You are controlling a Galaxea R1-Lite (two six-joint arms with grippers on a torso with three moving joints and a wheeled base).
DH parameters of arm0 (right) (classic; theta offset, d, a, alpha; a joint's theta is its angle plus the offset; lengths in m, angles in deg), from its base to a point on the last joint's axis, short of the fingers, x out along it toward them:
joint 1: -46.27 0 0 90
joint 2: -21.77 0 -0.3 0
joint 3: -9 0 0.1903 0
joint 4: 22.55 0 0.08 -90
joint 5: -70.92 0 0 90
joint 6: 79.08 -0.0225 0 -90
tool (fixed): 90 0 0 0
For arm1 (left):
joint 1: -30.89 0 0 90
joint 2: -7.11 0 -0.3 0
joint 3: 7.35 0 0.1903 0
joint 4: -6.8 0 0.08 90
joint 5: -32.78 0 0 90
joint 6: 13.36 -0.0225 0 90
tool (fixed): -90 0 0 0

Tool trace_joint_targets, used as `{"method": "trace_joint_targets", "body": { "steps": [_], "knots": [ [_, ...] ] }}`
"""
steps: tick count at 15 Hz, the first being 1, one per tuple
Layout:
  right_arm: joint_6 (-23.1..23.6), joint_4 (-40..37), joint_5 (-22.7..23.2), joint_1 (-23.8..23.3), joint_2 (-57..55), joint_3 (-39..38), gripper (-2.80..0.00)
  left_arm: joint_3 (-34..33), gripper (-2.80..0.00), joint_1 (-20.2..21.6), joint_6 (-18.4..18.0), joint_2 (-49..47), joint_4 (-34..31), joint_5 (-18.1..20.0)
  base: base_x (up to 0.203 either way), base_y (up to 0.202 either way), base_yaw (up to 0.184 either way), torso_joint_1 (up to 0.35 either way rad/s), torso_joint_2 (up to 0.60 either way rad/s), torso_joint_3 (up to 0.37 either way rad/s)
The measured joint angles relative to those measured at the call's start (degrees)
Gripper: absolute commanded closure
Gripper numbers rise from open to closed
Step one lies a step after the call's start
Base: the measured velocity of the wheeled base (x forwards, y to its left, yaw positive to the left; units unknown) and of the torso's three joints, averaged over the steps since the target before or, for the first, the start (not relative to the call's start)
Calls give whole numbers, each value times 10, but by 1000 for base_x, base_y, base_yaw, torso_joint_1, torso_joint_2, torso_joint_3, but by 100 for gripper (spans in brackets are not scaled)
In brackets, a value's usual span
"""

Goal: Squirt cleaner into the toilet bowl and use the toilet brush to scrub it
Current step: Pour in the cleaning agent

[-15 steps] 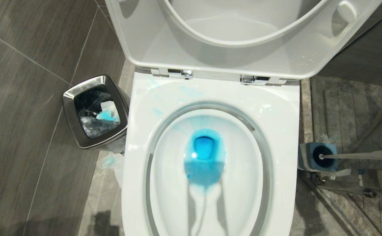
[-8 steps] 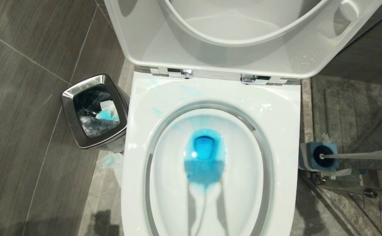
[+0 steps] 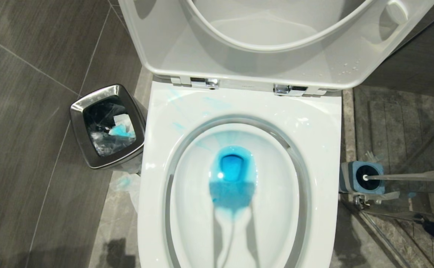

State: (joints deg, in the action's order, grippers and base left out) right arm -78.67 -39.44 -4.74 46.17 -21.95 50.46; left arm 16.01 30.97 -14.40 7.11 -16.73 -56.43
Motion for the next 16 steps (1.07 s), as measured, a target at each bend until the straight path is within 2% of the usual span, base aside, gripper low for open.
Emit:
{"method": "trace_joint_targets", "body": {
  "steps": [5, 10, 16],
  "knots": [
    [26, 18, 0, 0, 30, -108, 0, 0, 0, 0, 8, 0, 0, -8, 0, 0, 0, 0, 0, 0],
    [25, 34, -2, 0, -5, -135, 0, 0, 0, 0, 9, 0, 0, -8, 0, 0, 0, 0, 0, 0],
    [18, 209, -33, -1, -208, -139, 0, 0, 0, 0, 9, 0, 0, -8, 0, 0, 0, 0, 0, 0]
  ]
}}
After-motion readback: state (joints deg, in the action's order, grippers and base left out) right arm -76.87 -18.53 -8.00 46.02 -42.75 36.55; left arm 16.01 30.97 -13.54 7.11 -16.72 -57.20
